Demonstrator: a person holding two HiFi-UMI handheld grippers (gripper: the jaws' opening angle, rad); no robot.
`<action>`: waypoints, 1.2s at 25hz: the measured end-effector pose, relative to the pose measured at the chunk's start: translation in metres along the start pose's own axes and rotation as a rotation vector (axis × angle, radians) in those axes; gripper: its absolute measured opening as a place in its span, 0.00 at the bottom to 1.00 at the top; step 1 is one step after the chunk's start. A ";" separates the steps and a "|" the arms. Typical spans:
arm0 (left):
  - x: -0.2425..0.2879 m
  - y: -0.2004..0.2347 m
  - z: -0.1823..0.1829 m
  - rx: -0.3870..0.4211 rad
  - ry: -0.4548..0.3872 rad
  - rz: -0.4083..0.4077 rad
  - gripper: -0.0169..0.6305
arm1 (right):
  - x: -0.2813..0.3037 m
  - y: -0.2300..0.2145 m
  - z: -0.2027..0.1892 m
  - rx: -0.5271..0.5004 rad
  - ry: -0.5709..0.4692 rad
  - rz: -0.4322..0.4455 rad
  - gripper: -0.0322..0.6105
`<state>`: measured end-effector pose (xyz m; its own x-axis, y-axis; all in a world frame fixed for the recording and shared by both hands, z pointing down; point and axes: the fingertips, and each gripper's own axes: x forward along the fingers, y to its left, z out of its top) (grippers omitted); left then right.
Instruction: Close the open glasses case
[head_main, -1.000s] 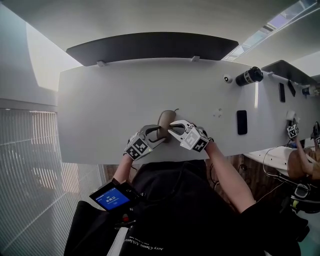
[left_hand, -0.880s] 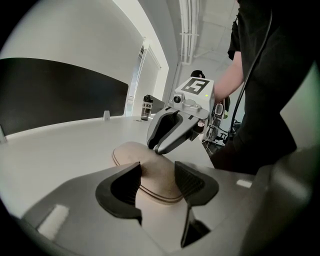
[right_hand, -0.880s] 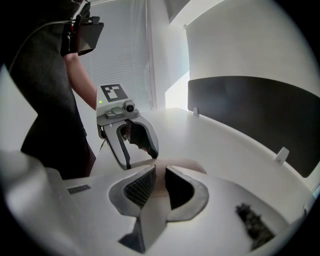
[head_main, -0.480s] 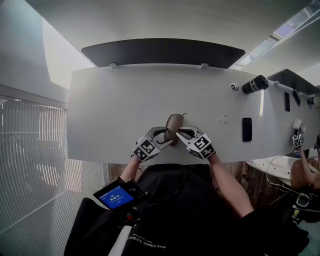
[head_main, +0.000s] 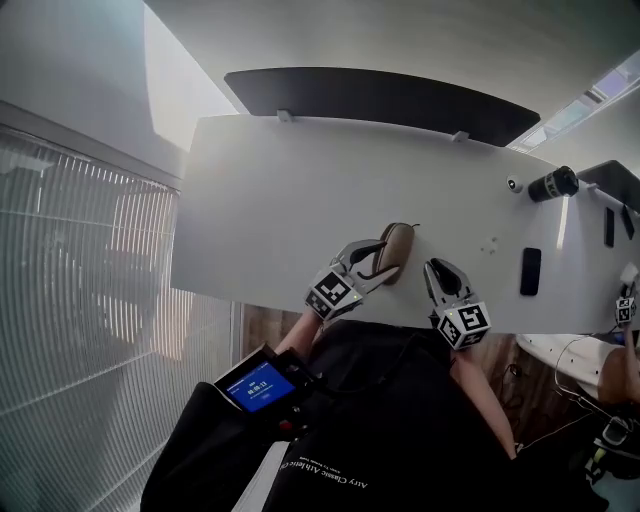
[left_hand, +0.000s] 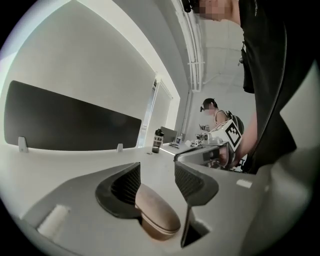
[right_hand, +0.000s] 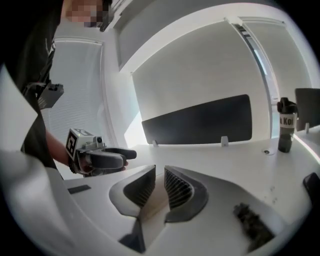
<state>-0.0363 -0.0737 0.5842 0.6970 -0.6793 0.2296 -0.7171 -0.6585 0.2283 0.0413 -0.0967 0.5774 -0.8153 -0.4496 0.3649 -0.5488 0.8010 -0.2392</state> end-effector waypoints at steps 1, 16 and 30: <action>-0.005 0.000 0.003 -0.005 -0.013 0.016 0.37 | -0.005 0.003 0.004 0.021 -0.017 -0.012 0.14; -0.051 -0.055 0.004 -0.058 -0.031 0.005 0.36 | -0.061 0.039 0.005 0.070 -0.015 -0.112 0.09; -0.088 -0.127 0.003 -0.025 -0.062 0.050 0.37 | -0.116 0.105 -0.019 -0.037 -0.005 -0.021 0.06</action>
<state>-0.0063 0.0686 0.5323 0.6582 -0.7304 0.1823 -0.7501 -0.6156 0.2417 0.0821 0.0471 0.5269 -0.8045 -0.4683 0.3654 -0.5587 0.8054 -0.1979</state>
